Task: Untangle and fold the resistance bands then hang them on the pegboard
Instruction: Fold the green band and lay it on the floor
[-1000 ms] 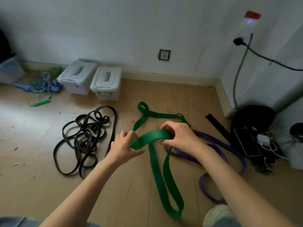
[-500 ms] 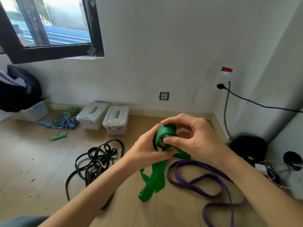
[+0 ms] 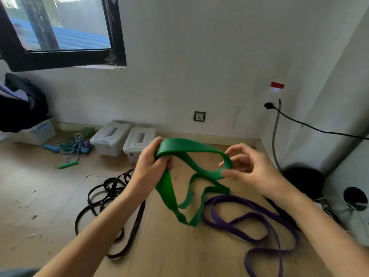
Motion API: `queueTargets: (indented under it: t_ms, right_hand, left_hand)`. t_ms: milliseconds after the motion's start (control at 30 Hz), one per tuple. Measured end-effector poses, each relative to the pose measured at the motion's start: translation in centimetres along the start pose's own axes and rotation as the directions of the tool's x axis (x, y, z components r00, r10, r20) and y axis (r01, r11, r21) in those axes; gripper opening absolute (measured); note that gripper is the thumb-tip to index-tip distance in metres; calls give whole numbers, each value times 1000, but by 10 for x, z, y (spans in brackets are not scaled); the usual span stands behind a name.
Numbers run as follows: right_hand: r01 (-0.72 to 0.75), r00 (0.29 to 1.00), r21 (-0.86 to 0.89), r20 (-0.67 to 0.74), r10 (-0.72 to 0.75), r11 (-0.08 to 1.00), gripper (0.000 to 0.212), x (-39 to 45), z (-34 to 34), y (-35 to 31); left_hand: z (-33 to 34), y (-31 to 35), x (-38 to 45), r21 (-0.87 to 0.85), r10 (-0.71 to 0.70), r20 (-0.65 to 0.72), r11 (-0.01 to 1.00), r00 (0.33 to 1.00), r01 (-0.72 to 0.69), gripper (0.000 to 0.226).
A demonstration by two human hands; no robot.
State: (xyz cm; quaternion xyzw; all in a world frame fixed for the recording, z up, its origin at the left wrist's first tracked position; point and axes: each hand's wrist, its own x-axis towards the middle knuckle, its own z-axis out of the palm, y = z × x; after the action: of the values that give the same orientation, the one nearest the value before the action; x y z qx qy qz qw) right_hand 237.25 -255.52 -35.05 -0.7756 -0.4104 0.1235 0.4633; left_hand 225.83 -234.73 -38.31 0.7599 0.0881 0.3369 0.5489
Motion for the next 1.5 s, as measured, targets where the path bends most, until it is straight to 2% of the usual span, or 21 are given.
queueTargets:
  t_ms: [67,100,167,233,300,367,467,567,700,767,800,867,933,1000,1067,1167,1233,1300,1367,1433,1500]
  right_hand:
    - [-29,982,-130,180,52,991,44,-1,5,4]
    - [-33,978,-61,203,45,998,56,-1,8,3]
    - [-60,974,130,224,29,990,74,-1,14,-1]
    - [-76,948,64,314,52,995,72,-2,26,-2]
    - [-126,923,-30,362,128,992,53,-9,42,1]
    - [-123,954,-50,268,132,991,23,-13,54,3]
    - [2,991,-150,130,17,989,21,-11,53,0]
    - [80,992,91,89,-88,993,19,-10,39,-9]
    - [93,995,435,-2,-102,896,18,-8,19,-7]
    - [52,998,417,-39,-39,908,25,-4,14,6]
    - [25,999,310,-29,-16,950,24,-1,12,12]
    - [-62,992,106,114,50,992,15,1,13,19]
    - [-124,964,119,249,91,985,49,1,18,22]
    - [-108,962,316,272,19,943,71,0,27,20]
    - [-83,959,436,279,-47,896,67,-3,34,16]
    - [-130,967,427,253,19,895,63,-6,39,18]
    - [-174,941,314,331,64,933,61,-8,45,18]
    - [-159,879,71,463,109,985,49,-13,55,21]
    - [-125,892,-31,435,126,992,30,-16,65,24]
    - [-106,936,40,341,86,994,18,-18,70,25]
    - [-74,953,234,302,0,969,17,-16,68,22]
  left_hand:
    - [-9,26,12,163,176,-43,972,984,-166,32]
    - [-9,34,13,345,220,25,914,975,-215,30]
    - [4,39,3,660,143,209,709,967,-248,30]
    - [26,31,-12,739,1,323,625,946,-253,35]
    - [41,19,-24,696,-60,358,683,932,-223,35]
    - [44,4,-26,615,-89,375,769,923,-176,34]
    - [48,-14,-33,425,-111,416,901,902,-86,27]
    - [56,-37,-50,209,-172,463,974,869,82,25]
    - [37,-55,-52,317,-231,464,945,855,84,33]
    - [23,-36,-28,237,-136,280,969,950,69,31]
    - [13,-17,-14,116,-68,131,992,989,53,28]
    - [-10,23,9,25,96,-57,995,994,-95,21]
    - [-20,47,18,163,166,23,972,986,-167,16]
    - [-12,50,9,270,35,156,960,987,-77,18]
    - [3,41,-4,362,-36,248,930,968,-59,19]
    - [17,22,-16,463,-41,332,877,943,-125,24]
    - [23,11,-22,497,-81,396,857,915,-140,26]
    - [31,-4,-31,496,-117,446,857,887,-136,27]
    - [35,-17,-38,514,-112,470,841,875,-168,27]
    - [38,-33,-44,451,-128,461,886,878,-108,25]
    - [39,-51,-56,314,-213,476,947,853,61,25]
